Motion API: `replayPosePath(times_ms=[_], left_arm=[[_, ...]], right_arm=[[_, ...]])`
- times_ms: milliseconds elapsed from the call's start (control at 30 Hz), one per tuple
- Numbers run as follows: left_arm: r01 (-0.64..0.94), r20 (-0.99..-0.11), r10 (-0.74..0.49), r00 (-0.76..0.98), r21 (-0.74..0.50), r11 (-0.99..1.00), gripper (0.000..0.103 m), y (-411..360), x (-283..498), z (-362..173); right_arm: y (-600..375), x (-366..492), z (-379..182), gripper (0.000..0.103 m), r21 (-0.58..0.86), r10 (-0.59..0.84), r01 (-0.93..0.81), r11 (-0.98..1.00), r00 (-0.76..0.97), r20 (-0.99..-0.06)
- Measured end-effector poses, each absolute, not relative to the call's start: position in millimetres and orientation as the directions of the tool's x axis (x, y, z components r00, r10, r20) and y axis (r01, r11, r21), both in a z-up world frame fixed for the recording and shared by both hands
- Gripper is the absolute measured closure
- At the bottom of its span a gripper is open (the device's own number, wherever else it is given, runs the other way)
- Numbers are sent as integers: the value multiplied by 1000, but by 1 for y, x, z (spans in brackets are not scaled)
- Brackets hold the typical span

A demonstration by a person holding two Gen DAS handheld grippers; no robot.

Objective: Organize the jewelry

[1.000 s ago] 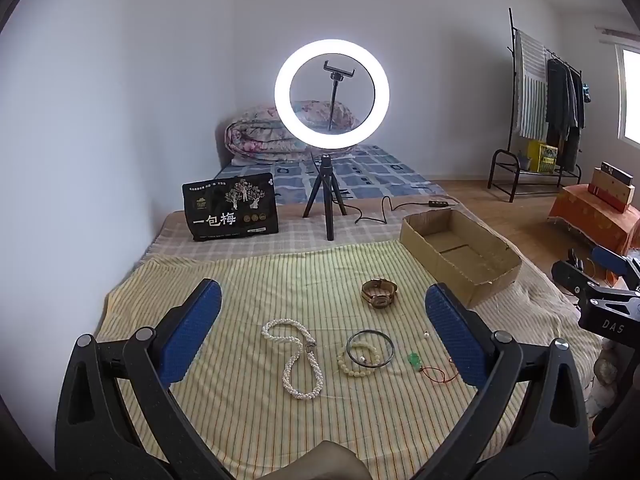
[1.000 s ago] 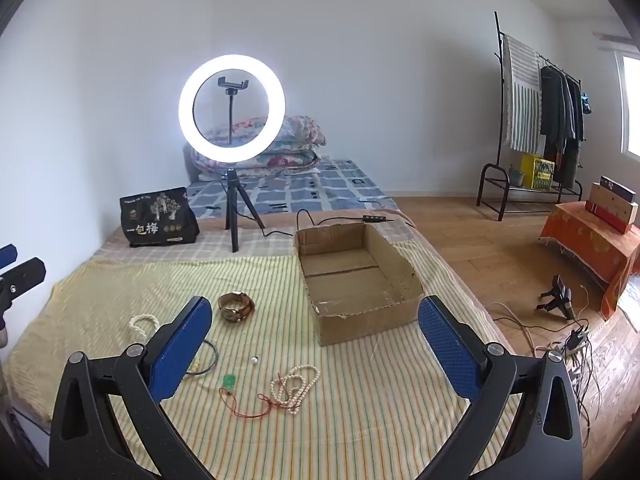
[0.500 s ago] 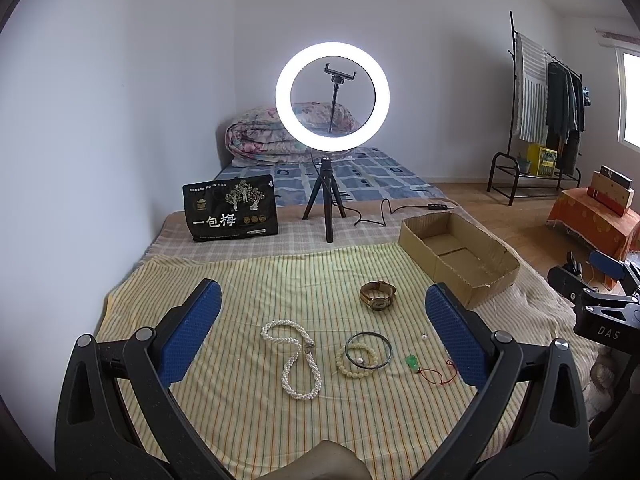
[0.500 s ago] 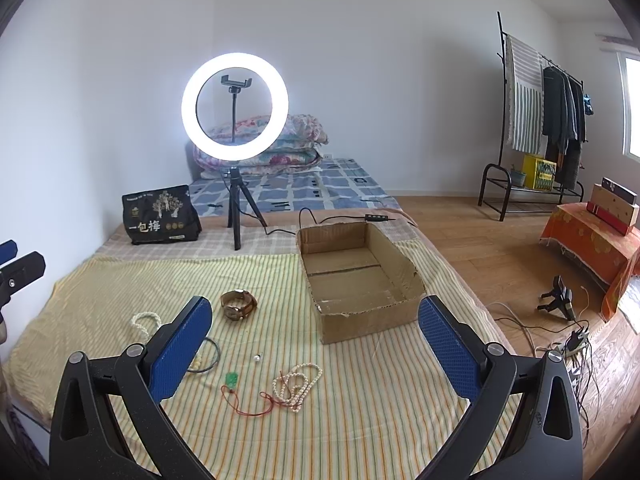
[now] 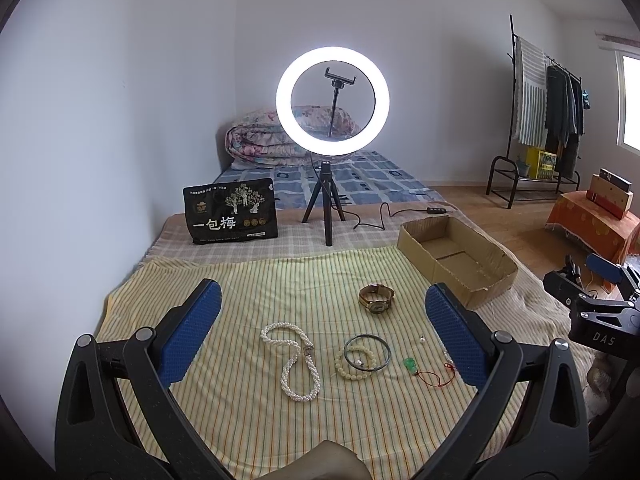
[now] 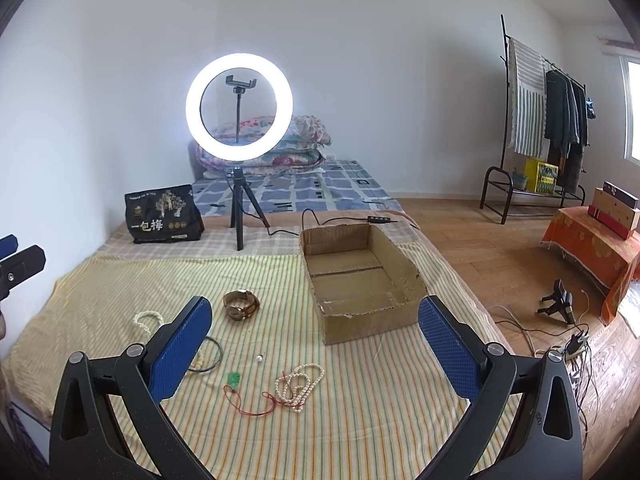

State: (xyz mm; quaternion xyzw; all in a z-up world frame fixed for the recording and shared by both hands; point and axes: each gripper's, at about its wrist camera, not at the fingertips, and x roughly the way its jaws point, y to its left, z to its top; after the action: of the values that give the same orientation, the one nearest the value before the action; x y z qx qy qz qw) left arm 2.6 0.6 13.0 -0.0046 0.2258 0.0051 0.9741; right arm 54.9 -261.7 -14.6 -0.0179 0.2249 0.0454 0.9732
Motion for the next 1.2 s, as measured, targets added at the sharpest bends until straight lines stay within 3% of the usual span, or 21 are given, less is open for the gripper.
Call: replayPosePath(times_ms=[1200], left_arm=[[-13, -437, 7, 899, -11, 1000, 0, 4, -4, 10]], right_arm=[[-260, 53, -16, 1, -26, 81, -103, 994, 893, -443]])
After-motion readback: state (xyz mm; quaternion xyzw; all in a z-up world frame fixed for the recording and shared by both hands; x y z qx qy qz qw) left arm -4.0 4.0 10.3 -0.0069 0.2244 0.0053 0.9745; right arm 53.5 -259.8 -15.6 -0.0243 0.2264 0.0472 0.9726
